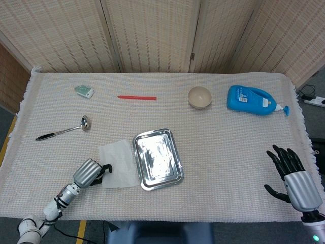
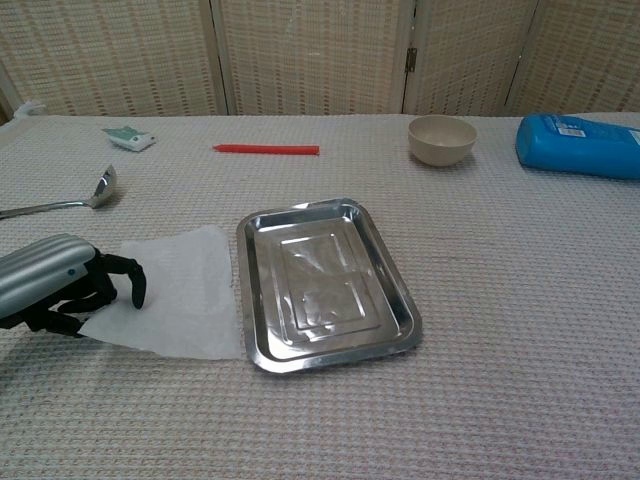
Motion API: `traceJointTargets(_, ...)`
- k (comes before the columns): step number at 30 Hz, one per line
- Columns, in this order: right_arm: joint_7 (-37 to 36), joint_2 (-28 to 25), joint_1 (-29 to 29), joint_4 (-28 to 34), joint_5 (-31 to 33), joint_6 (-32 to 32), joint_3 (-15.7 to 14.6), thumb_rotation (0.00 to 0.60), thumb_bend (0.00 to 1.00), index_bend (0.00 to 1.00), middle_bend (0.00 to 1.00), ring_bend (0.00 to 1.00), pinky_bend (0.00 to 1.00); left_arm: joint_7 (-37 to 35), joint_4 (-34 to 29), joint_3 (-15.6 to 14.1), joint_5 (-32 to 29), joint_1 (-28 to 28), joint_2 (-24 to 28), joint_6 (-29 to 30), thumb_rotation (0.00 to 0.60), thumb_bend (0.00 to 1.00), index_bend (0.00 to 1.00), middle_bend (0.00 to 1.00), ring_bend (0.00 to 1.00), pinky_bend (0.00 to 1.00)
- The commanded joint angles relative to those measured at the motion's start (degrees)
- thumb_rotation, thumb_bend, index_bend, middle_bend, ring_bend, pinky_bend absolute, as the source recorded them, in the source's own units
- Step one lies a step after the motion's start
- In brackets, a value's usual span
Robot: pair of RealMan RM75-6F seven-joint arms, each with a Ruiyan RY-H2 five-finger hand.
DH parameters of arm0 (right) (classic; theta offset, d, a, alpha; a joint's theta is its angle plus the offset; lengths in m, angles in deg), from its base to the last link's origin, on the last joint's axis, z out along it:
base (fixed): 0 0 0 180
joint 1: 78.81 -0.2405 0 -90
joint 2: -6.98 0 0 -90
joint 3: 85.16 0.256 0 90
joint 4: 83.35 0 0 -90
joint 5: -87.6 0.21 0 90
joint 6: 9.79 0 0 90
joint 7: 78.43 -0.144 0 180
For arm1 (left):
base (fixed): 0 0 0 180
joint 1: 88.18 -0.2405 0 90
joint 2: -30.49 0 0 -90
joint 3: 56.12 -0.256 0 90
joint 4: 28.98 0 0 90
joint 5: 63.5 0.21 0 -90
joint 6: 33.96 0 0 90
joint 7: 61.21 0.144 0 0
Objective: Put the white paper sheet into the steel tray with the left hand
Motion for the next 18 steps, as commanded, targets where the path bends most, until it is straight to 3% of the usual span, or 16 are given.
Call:
traceJointTargets(1, 0.1, 0.0, 0.0, 0.0, 0.0, 0.1, -0.1, 0.600, 0.24, 0.00, 0.00, 0.00, 0.00, 0.1, 0.0, 0.1, -0.1, 0.0, 0.1, 0.4, 0.600, 0.62, 0.53, 1.00, 1.00, 1.00)
traceJointTargets(8, 0.1, 0.0, -0.1, 0.1, -0.1, 0.3, -0.1, 0.600, 0.24, 0.00, 0.00, 0.00, 0.00, 0.7, 0.0, 0.7, -0.8, 0.2, 0.3, 2.0, 0.600, 0.62, 0.53, 1.00, 1.00, 1.00)
traceJointTargets(18, -0.1, -0.2, 0.2, 0.4, -1.1, -0.3, -0.6, 0.600, 0.24, 0.00, 0.00, 0.00, 0.00, 3.4, -0.4, 4.3, -4.2, 0.8, 0.8, 8.7, 0.600, 0.62, 0.54, 1.00, 1.00, 1.00)
